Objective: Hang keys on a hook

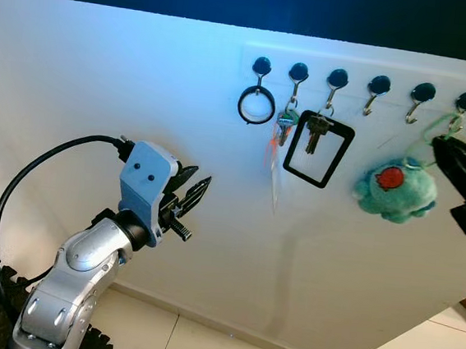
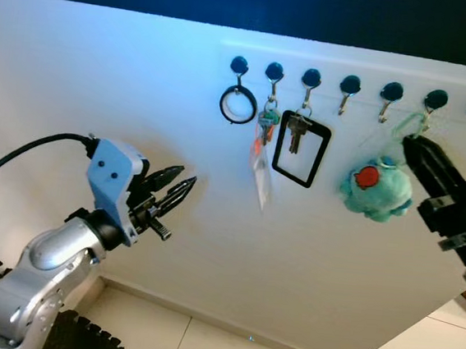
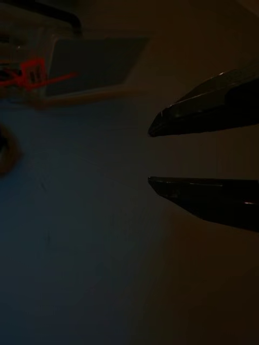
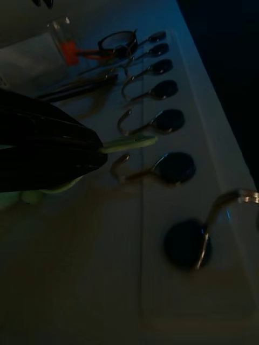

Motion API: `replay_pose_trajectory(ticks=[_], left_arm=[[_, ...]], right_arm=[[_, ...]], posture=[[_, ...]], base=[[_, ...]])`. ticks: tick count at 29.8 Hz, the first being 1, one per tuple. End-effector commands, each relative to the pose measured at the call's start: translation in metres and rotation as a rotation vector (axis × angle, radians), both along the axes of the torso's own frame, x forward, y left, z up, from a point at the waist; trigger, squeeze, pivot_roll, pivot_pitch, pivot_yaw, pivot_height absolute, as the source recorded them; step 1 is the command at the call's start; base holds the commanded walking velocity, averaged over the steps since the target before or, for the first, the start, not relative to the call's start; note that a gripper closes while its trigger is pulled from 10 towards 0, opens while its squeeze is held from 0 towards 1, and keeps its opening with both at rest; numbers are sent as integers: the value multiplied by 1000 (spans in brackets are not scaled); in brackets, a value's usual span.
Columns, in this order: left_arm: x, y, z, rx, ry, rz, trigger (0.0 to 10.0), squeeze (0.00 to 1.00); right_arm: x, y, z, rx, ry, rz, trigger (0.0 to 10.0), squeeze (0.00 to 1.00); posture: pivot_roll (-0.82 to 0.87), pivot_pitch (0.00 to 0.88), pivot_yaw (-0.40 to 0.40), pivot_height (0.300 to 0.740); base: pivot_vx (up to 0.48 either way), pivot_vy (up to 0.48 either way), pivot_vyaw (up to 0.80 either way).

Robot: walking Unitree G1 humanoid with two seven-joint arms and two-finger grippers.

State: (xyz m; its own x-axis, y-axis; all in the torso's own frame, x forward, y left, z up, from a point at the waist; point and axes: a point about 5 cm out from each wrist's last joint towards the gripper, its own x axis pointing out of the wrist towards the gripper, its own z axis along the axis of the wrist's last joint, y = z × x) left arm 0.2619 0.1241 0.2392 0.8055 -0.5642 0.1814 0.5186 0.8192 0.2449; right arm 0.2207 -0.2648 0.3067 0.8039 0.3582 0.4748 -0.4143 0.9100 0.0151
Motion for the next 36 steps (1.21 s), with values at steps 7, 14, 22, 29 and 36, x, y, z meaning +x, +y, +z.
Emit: replay_pose_trajectory(ticks=[7,14,22,29,36], left_arm=[[0,-2,-3,-2,12,-17,10000,0],[1,-1,-2,-1,10,-13,10000,0],[-2,0,-3,-2,12,-1,10000,0],[-2,1,-2,-1,12,1,10000,0],[-1,0,-3,-2,14,-4,10000,0]], right_arm=[[-8,-5,3,-9,-12,-26,10000,0],[-3,0,2,9,-6,9,10000,0],[3,-5,-14,52,51,2,10000,0],[4,-6,-32,74,112,-3,10000,0],[4,2,-48,82,160,17,10000,1000]], posture=[[-16,183,78,740],[-16,183,78,740],[7,183,68,740],[8,189,70,740],[5,189,77,740]], base=[[0,0,0],[0,0,0],[0,0,0],[0,0,0],[0,0,0]])
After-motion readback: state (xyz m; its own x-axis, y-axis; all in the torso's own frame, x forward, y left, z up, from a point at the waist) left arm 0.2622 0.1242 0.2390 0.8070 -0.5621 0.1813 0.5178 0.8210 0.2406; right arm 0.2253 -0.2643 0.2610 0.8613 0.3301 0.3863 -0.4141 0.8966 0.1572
